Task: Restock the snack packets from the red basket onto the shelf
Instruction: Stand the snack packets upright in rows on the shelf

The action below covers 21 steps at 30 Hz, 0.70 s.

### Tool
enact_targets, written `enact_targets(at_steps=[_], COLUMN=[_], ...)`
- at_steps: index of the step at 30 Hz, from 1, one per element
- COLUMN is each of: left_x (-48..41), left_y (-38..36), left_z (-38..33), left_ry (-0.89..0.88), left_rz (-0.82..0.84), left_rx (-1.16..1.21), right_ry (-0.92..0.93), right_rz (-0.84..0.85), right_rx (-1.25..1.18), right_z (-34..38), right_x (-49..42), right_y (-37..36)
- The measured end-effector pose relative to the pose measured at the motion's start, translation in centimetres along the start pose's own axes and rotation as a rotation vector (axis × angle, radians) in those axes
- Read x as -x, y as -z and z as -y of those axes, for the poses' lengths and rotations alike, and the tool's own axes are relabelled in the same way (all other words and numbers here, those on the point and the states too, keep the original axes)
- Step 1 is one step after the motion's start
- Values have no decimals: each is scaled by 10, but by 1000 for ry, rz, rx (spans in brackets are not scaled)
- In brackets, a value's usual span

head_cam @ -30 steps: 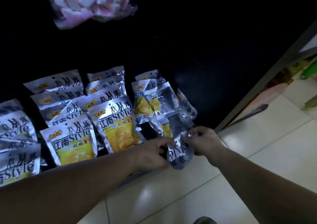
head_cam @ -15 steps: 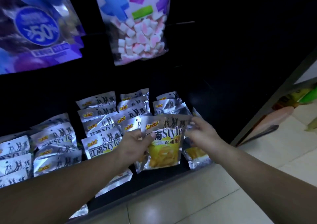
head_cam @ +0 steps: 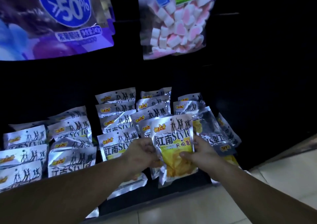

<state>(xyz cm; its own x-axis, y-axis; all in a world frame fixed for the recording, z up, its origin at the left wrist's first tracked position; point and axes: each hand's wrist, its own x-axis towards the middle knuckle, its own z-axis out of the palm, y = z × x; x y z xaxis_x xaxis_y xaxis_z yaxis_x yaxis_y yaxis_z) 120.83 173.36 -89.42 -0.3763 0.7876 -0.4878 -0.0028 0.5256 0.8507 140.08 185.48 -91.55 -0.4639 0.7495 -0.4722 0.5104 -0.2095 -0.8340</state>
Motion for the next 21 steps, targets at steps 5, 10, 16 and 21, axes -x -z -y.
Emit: enact_targets(at_steps=[5, 10, 16, 21], left_x=[-18, -29, -14, 1], left_y=[9, 12, 0, -26], left_z=[14, 27, 21, 32], left_ry=[61, 148, 150, 144], left_rz=[-197, -337, -112, 290], left_rx=[-125, -270, -284, -519], right_ry=[17, 46, 49, 99], right_rz=[10, -23, -79, -100], right_rx=[27, 113, 163, 257], right_z=[-4, -9, -13, -20], right_x=[-13, -23, -35, -38], right_y=[-19, -39, -44, -49])
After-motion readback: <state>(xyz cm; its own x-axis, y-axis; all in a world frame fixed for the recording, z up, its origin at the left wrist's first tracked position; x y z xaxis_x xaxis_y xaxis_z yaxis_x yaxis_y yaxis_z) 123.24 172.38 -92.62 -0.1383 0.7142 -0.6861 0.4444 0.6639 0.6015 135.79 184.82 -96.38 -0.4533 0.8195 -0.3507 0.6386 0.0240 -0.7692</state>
